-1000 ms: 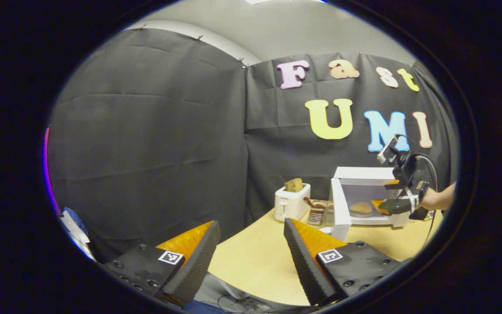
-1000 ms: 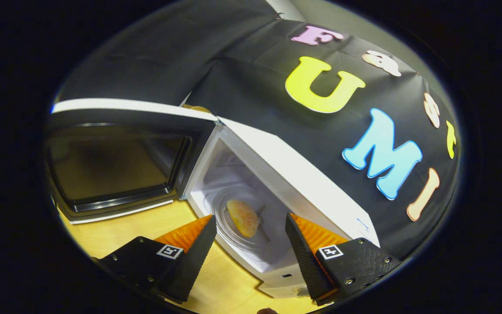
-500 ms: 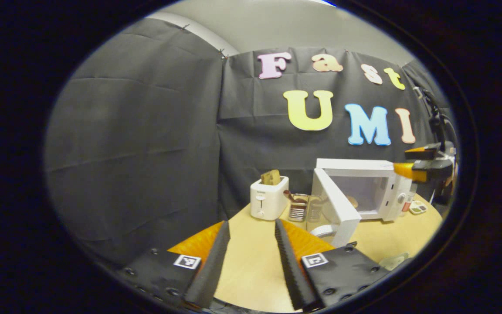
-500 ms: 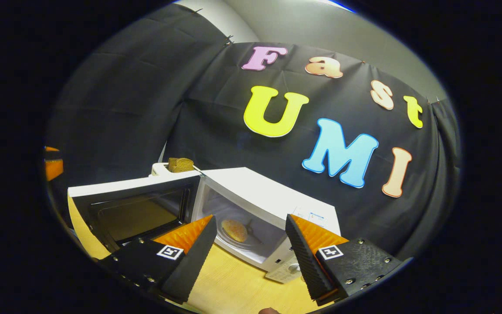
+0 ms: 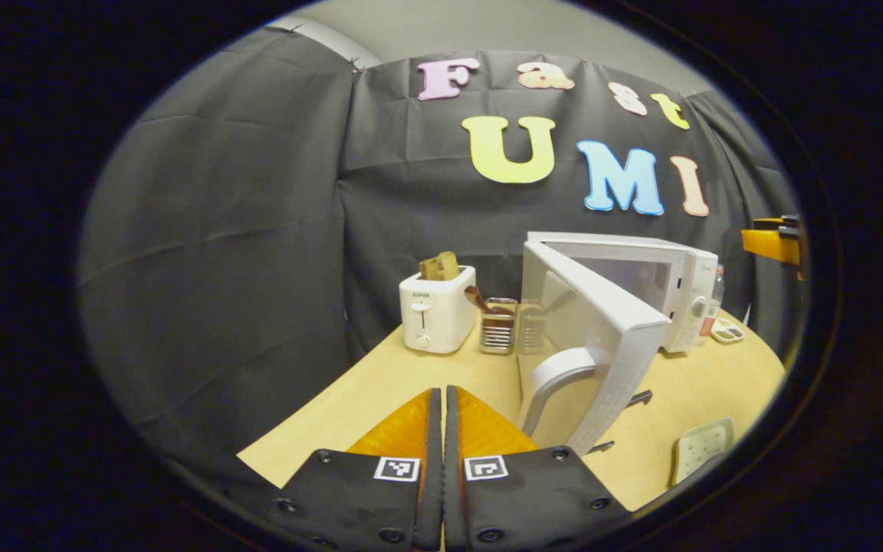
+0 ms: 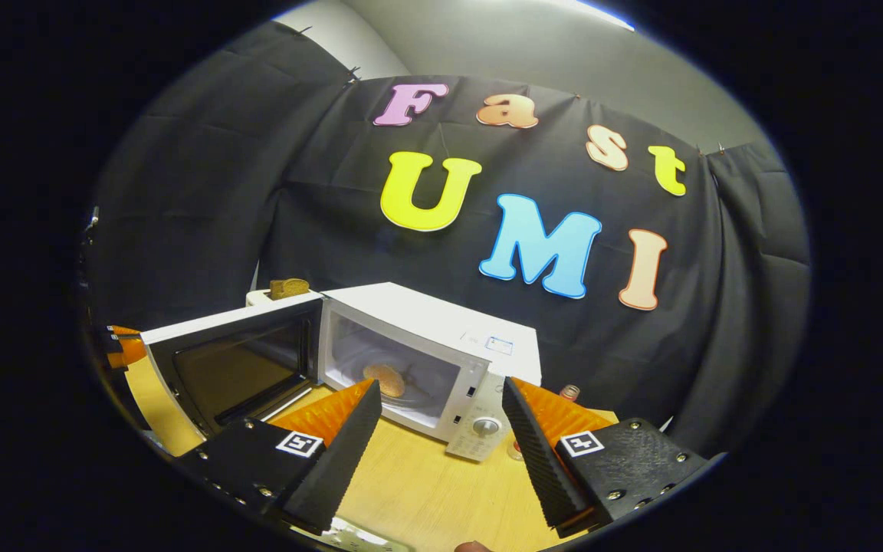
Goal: Open the microwave oven with the left hand, put the food in, and close the microwave oven.
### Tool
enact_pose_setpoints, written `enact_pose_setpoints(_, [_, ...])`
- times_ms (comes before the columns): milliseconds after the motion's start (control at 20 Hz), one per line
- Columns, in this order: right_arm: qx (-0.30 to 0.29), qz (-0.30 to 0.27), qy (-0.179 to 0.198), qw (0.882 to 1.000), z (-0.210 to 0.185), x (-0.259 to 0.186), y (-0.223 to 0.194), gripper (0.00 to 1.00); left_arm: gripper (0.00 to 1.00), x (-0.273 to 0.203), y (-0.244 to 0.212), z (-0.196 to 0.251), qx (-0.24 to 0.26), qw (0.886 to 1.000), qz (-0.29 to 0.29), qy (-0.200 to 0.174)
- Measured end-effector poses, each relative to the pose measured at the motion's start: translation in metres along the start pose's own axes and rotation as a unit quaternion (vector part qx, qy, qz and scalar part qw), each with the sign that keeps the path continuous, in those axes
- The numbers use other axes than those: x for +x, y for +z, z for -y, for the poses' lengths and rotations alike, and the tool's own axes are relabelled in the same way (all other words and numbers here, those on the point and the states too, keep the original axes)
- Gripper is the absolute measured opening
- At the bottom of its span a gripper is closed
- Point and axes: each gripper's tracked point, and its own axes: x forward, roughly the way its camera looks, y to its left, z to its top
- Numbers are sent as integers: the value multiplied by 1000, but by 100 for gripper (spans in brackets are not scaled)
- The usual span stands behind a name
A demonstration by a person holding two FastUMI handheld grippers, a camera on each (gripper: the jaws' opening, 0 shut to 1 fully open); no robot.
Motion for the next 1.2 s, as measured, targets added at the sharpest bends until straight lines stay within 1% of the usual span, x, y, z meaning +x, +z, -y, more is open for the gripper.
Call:
enact_pose_setpoints(200, [-1,-18,-12,1000,14,-13,-15,97,7,8,-13,27,1,999,-19,-29])
enact_pose_setpoints(300, [0,-22,-17,1000,22,-19,-20,97,7,13,-11,31,12,999,-20,-28])
enact_pose_setpoints(400, [-7,-24,-19,1000,29,-25,-25,97,7,6,-12,51,-2,998,-25,-50])
enact_pose_setpoints(500, [-10,-28,-23,999,39,-30,-30,97,7,8,-14,70,0,997,-30,-71])
enact_pose_setpoints(600, [-6,-34,-28,999,49,-35,-36,97,7,10,-8,88,13,996,-28,-83])
enact_pose_setpoints(950, [4,-51,-48,998,94,-50,-52,97,7,25,18,168,32,989,-15,-144])
enact_pose_setpoints(1200, [23,-57,-64,996,126,-52,-61,97,7,37,36,220,52,983,-6,-175])
